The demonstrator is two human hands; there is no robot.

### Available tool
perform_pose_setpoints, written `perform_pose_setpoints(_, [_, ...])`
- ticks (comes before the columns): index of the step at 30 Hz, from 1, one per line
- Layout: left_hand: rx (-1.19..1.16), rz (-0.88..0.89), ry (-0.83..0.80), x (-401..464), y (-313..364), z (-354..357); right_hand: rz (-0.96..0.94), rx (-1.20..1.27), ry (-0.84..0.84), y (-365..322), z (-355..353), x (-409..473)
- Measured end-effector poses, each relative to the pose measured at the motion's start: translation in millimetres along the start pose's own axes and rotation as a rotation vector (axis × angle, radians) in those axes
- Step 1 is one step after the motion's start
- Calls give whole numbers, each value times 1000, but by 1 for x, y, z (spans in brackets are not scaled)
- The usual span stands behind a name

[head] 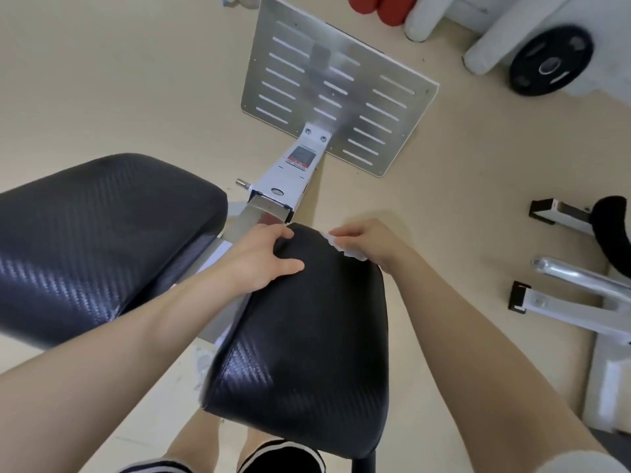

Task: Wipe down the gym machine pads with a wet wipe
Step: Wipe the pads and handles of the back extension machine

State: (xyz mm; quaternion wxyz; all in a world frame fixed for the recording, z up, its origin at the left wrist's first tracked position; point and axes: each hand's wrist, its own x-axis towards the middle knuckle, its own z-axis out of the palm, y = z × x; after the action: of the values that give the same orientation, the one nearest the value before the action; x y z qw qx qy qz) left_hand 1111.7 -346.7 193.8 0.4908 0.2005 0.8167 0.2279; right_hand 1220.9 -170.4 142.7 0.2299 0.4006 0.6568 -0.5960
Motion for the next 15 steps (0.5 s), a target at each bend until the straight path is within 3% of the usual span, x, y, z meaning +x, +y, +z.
perform_pose_setpoints(4, [-51, 1, 29, -7, 0, 2, 95, 130, 137, 26, -15, -20])
perform_pose_setpoints(10, [-170, -39, 84, -30, 9, 2, 207, 631, 369, 54, 10, -92])
perform_pose_setpoints(15, [-340, -50, 53, -66, 10, -3, 143, 673, 463, 48, 60, -161])
